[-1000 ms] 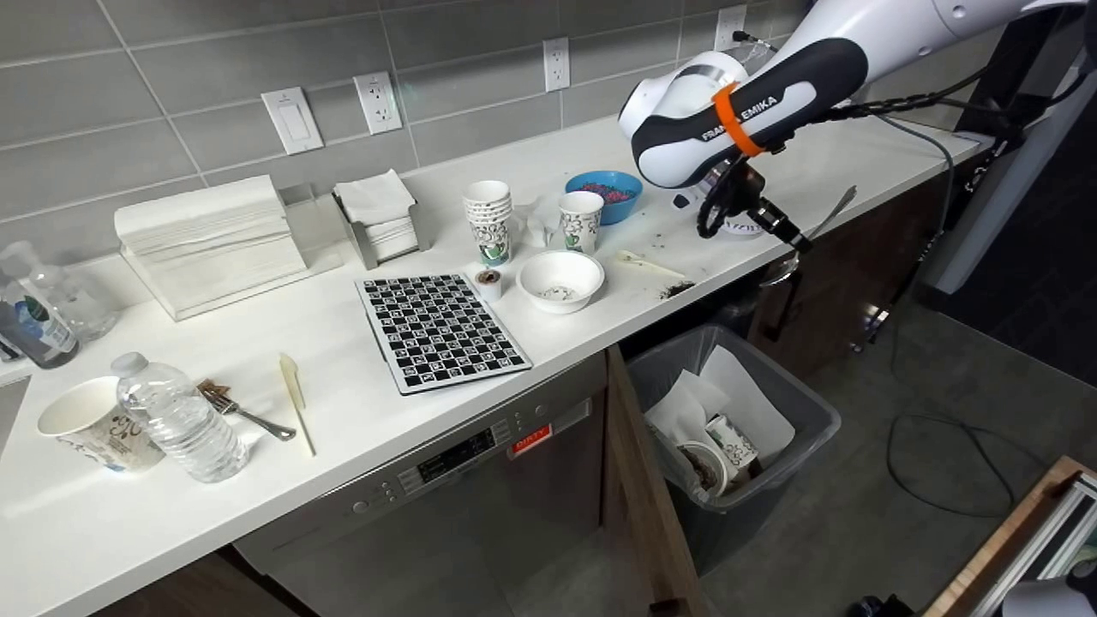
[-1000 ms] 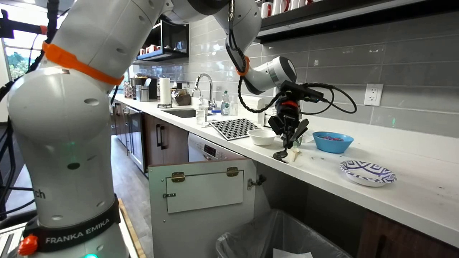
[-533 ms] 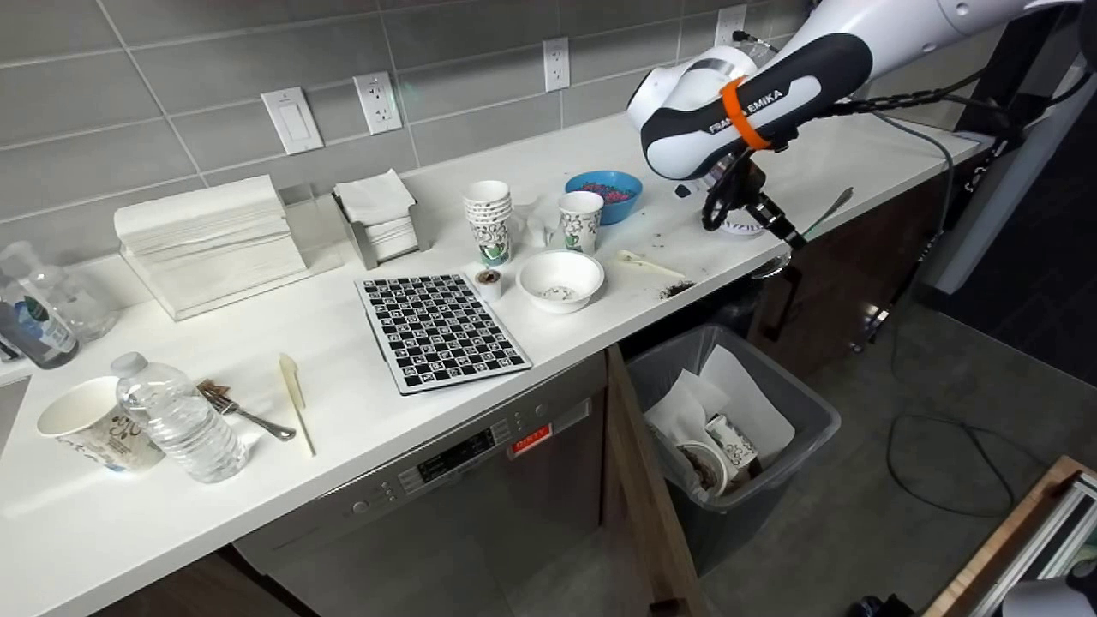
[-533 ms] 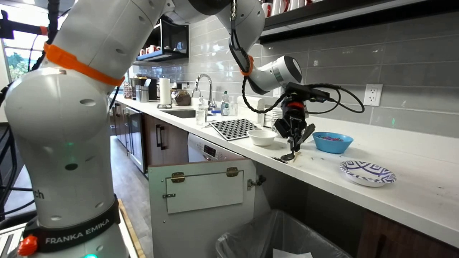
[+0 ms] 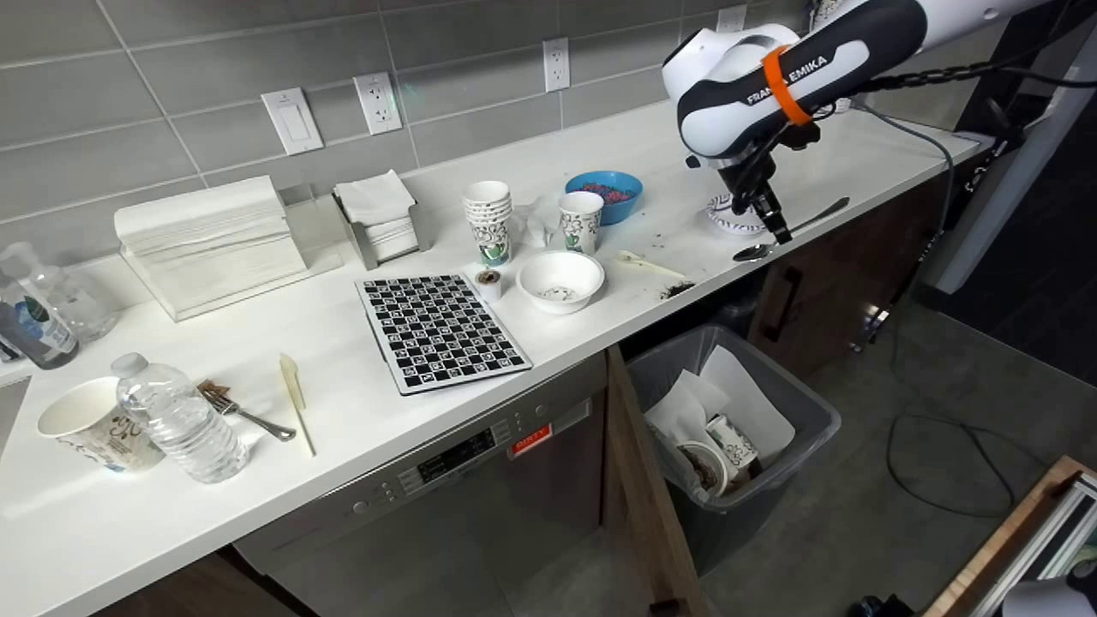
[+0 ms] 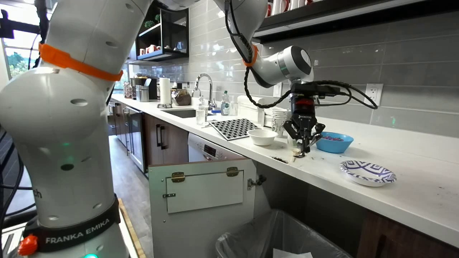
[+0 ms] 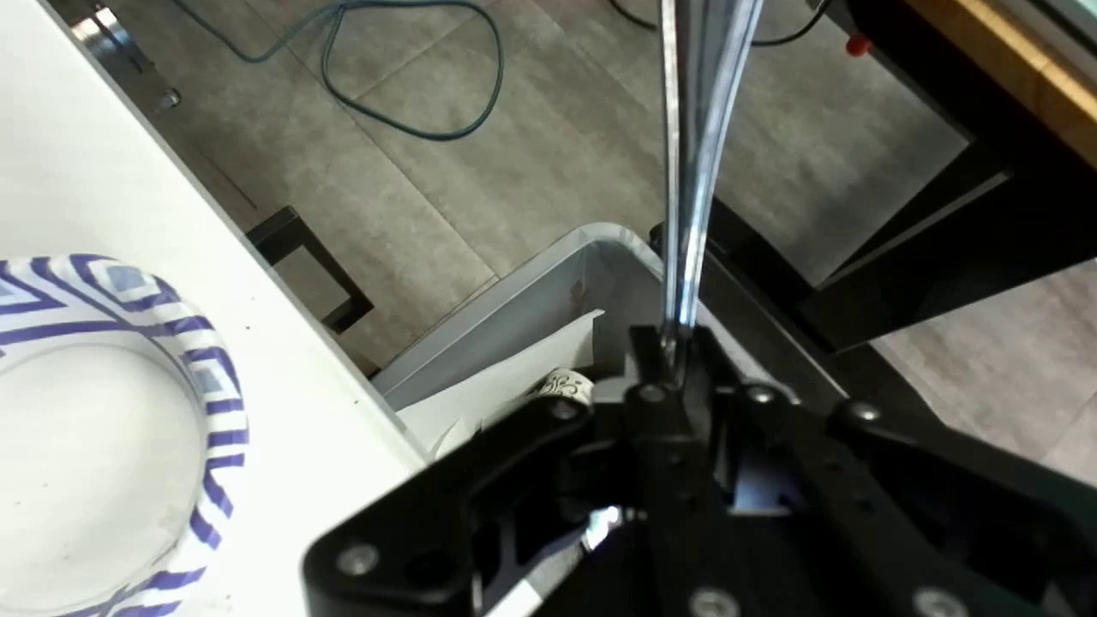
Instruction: Pick up some cereal from the blue bowl and place it on the silver spoon then pour the cereal from the spoon into the bin.
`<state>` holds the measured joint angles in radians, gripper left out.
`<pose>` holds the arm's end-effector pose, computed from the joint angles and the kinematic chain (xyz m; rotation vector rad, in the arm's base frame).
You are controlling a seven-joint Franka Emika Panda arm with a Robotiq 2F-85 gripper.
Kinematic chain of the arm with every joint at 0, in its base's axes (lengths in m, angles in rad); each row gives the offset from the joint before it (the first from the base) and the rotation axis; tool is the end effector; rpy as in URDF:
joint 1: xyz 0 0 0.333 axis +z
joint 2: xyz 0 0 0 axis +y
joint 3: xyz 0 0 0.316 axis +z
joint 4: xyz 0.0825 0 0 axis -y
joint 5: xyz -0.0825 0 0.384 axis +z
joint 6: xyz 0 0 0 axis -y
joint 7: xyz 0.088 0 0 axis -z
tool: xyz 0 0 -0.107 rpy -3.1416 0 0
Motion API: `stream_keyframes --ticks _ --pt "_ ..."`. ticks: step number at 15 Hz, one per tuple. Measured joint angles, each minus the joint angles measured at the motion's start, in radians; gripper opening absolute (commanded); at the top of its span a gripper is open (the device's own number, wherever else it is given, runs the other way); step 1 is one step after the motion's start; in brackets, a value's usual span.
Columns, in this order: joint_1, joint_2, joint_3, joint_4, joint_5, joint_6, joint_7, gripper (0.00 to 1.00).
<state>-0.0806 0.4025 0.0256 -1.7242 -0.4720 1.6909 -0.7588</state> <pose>0.6061 -0.0782 0.3332 2.5364 1.1736 -0.8152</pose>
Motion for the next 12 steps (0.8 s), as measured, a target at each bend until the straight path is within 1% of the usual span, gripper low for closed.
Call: stream_keyframes --ticks 3,6,12 --pt "-0.011 -0.043 -0.010 -0.052 0.041 0.104 0.044 0.02" --pt "-0.020 -0.062 -0.025 -0.080 0.078 0.189 0.106 0.02" --pt "-0.046 -0.050 -0.050 -0.080 0.157 0.389 0.214 0.02"
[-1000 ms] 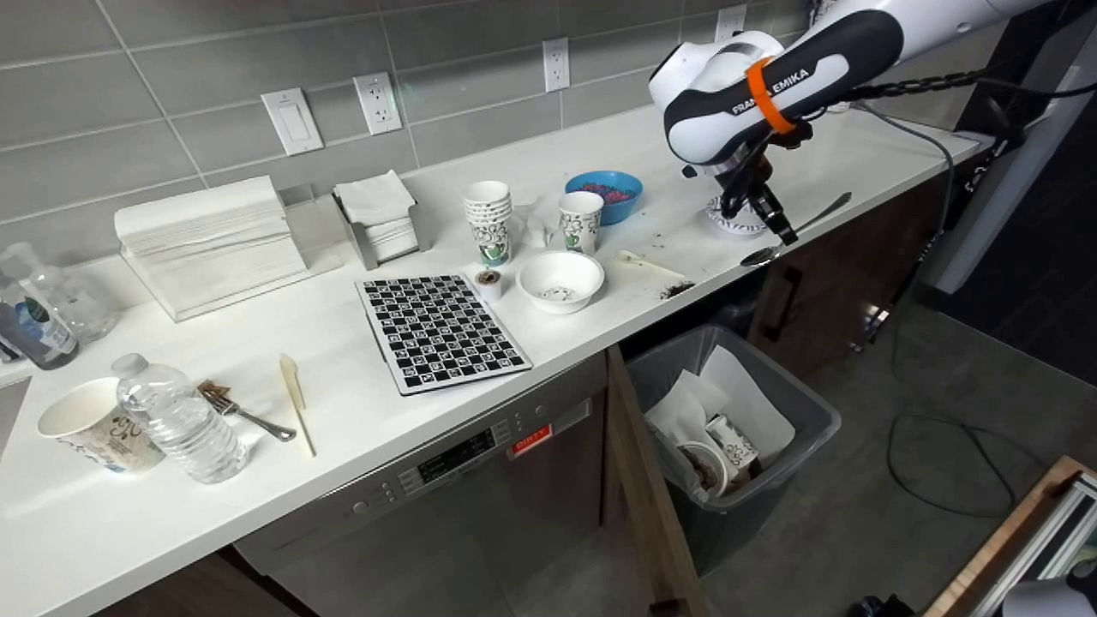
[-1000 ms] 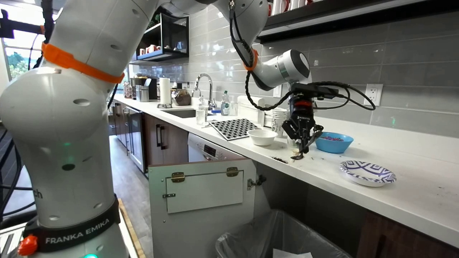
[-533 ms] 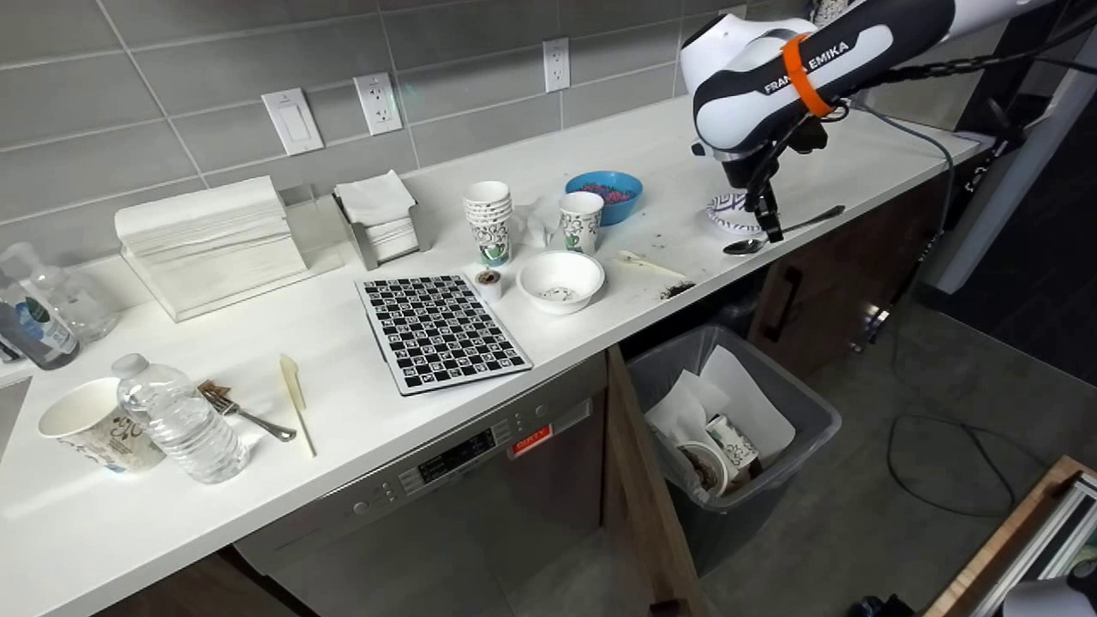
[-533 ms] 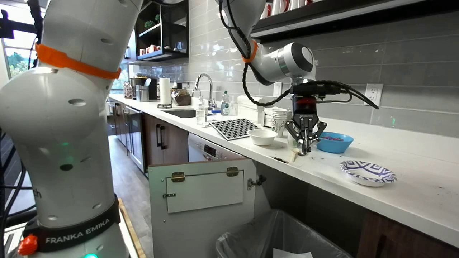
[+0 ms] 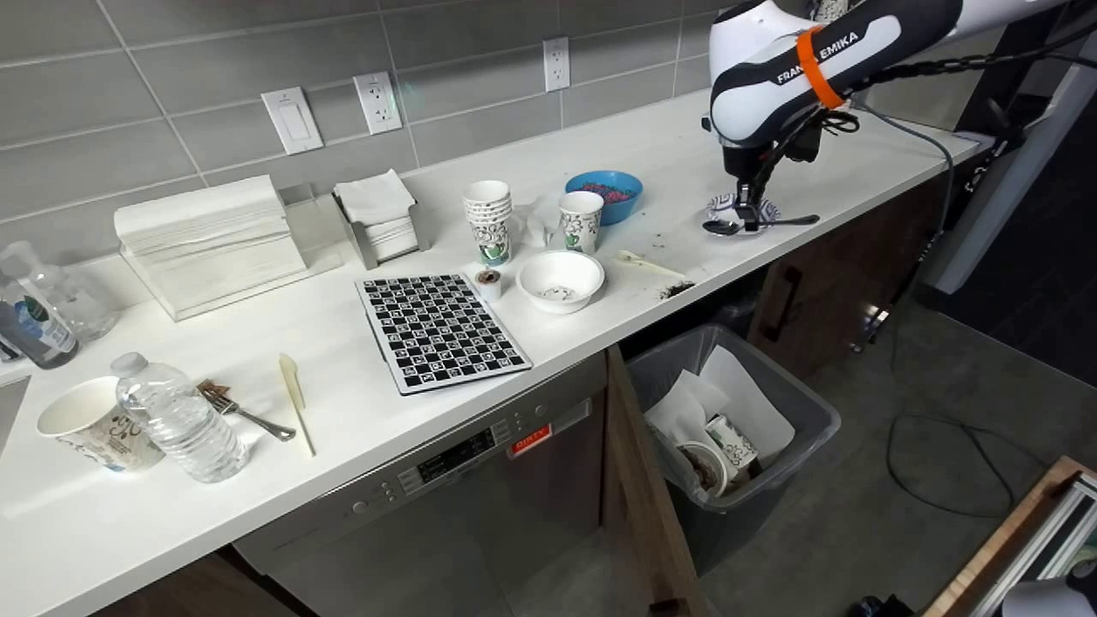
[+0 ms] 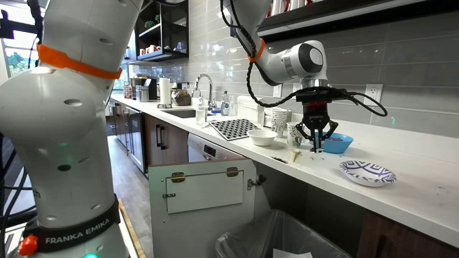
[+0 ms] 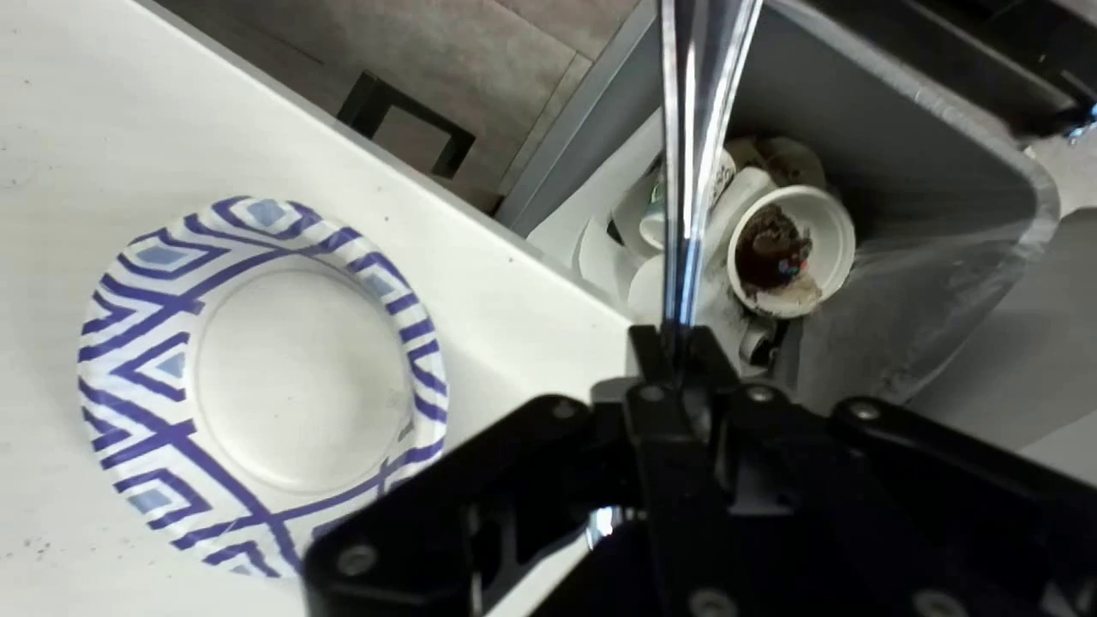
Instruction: Pick up some cereal from the blue bowl and place it on the silver spoon then pour the cereal from the spoon into the bin.
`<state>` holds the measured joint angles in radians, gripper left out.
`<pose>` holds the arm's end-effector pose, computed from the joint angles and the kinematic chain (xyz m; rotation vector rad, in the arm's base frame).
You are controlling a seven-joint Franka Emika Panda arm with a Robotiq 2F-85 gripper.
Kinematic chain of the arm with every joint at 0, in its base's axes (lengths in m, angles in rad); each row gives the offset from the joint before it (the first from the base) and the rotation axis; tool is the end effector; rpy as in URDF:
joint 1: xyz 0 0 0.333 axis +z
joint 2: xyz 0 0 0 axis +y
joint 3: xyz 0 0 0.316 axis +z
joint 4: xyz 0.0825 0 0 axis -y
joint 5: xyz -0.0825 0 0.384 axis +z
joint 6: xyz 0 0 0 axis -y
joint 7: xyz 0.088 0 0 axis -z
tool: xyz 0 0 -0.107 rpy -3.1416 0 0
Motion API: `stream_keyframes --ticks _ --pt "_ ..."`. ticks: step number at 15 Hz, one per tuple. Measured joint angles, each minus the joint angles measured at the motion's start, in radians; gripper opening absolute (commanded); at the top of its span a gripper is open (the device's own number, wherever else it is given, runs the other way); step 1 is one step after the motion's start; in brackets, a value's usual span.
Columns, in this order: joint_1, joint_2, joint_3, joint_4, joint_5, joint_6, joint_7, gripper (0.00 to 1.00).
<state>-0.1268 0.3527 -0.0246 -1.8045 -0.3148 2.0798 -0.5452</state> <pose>0.6235 -0.1099 0.3461 2.7846 0.8009 -0.2436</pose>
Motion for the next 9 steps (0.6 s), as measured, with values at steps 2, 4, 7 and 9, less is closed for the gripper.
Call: stream_keyframes --ticks 2,4,7,9 --pt "-0.014 0.016 -0.006 0.018 0.034 0.066 0.025 0.02" --pt "-0.027 0.041 -0.009 0.048 0.060 0.110 0.037 0.02" --pt "-0.043 0.099 -0.010 0.119 0.106 0.129 0.045 0.02" --pt "-0.054 0.150 -0.005 0.181 0.154 0.129 0.045 0.02"
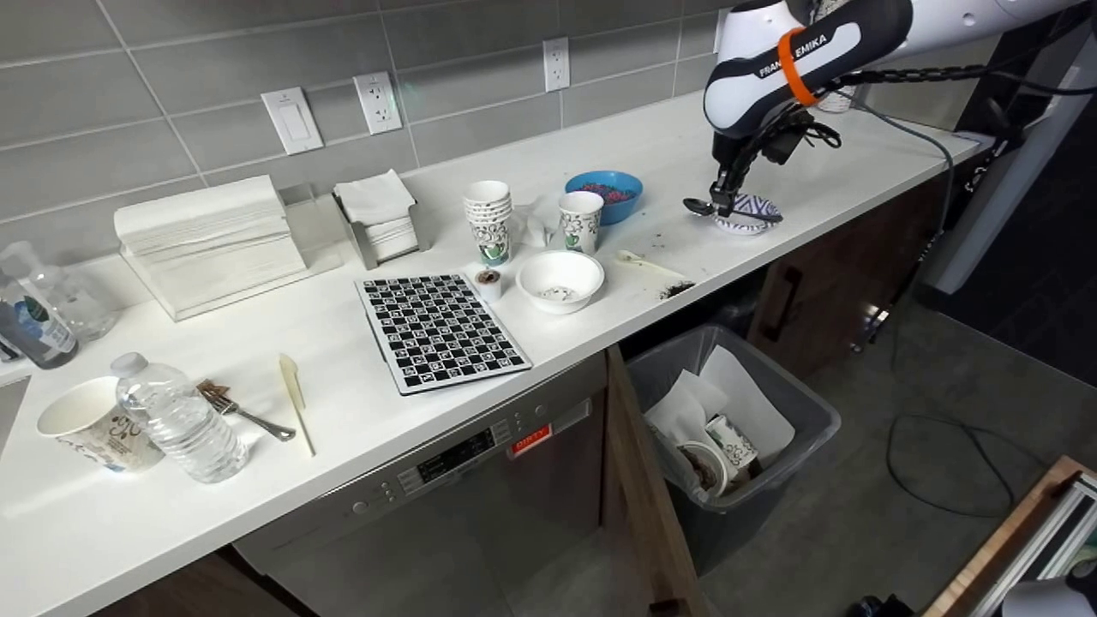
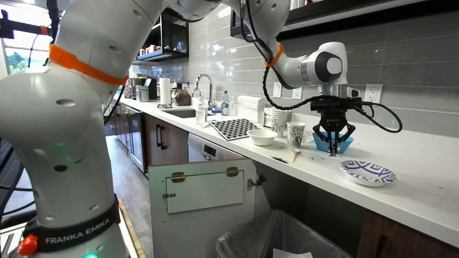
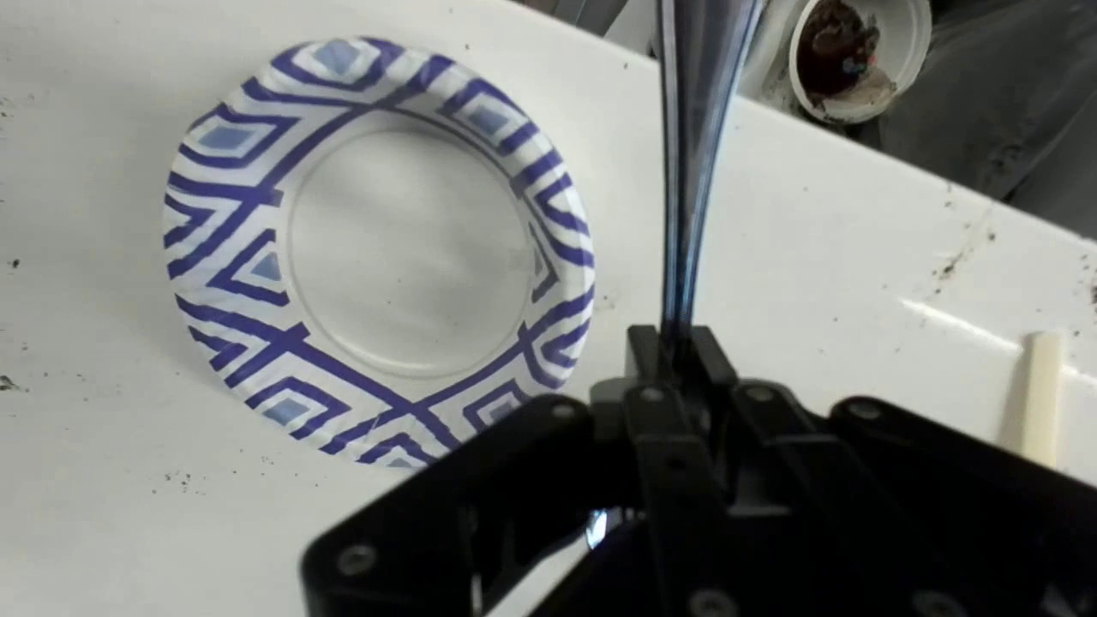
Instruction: Pick up some cereal from the blue bowl and place it on the silver spoon then pour the cereal from the spoon into the bin.
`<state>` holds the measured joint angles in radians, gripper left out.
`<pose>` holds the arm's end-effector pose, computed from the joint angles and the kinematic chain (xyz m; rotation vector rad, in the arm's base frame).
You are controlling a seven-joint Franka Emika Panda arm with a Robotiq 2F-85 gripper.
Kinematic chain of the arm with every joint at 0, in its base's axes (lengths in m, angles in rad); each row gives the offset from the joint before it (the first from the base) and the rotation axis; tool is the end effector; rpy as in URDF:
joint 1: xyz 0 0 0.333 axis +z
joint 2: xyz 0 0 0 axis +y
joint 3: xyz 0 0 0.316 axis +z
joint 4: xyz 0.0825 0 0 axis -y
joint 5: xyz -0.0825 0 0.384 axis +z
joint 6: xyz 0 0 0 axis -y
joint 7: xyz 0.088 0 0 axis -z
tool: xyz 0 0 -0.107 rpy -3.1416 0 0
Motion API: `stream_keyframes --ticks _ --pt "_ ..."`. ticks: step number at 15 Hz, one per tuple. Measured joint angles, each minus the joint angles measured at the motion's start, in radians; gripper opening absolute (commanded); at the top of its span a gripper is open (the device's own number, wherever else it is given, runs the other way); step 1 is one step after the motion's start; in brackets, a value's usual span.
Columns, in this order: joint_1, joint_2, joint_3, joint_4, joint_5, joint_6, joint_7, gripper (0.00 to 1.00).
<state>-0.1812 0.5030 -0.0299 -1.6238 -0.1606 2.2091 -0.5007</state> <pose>0.6751 -0.1475 0.3387 2.9202 0.5683 0.0381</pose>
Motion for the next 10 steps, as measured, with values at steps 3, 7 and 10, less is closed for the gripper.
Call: stream_keyframes --ticks 3,7,10 --pt "-0.015 0.079 0.015 0.096 0.068 0.000 0.000 0.02" --pt "-0.024 0.163 0.032 0.200 0.121 -0.003 0.004 0.02" --pt "-0.032 0.217 0.044 0.268 0.165 -0.015 0.016 0.02"
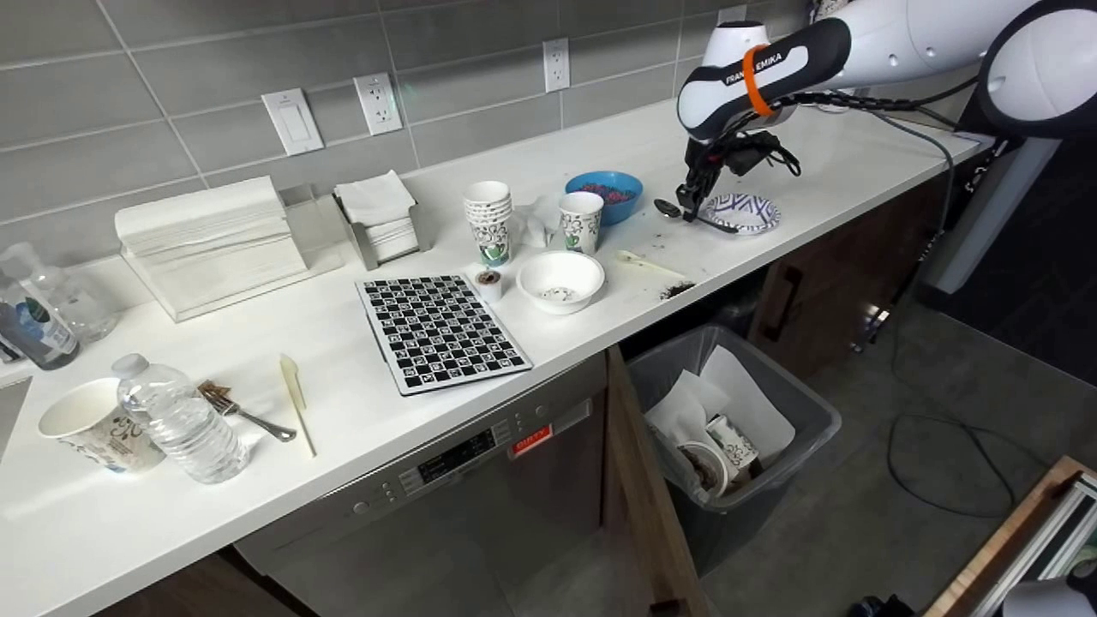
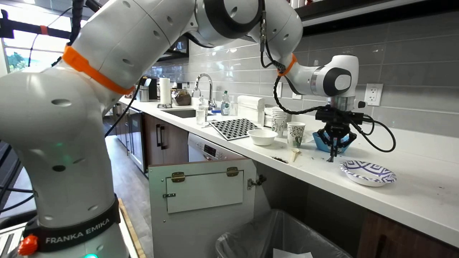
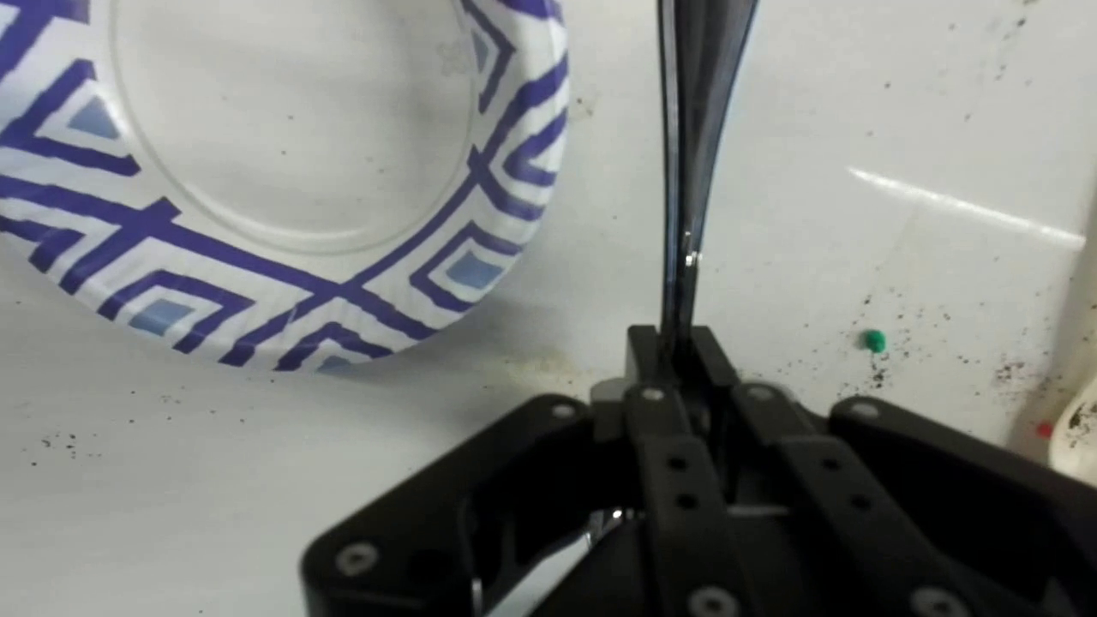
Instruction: Pick up some cereal from the blue bowl and place it on the silver spoon then pour the cereal from the spoon into the bin.
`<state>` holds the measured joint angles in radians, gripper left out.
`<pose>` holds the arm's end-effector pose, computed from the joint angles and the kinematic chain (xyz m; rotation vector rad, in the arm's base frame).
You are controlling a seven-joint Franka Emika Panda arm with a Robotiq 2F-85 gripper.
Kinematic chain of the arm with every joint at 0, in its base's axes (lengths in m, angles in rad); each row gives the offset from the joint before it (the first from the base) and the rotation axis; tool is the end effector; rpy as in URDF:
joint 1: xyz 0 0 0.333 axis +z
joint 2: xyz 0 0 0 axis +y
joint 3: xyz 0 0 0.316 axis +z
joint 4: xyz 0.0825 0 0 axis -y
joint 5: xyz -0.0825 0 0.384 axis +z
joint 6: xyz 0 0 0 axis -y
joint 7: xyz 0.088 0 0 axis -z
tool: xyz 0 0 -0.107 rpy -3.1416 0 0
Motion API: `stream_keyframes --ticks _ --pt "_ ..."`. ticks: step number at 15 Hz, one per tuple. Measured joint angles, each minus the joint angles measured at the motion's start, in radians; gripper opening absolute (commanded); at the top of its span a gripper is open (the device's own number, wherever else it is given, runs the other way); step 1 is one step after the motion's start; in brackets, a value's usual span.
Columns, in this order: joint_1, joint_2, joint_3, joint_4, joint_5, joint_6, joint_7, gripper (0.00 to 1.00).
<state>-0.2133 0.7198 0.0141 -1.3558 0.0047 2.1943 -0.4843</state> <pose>0.7312 -0.1499 0.3069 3.0787 0.4316 0.1809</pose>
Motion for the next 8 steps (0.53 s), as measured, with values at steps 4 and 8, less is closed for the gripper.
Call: stream_keyframes --ticks 4,8 --pt "-0.014 0.061 0.010 0.079 0.050 -0.022 0.039 0.02" --pt "-0.026 0.118 0.015 0.144 0.079 -0.036 0.074 0.02"
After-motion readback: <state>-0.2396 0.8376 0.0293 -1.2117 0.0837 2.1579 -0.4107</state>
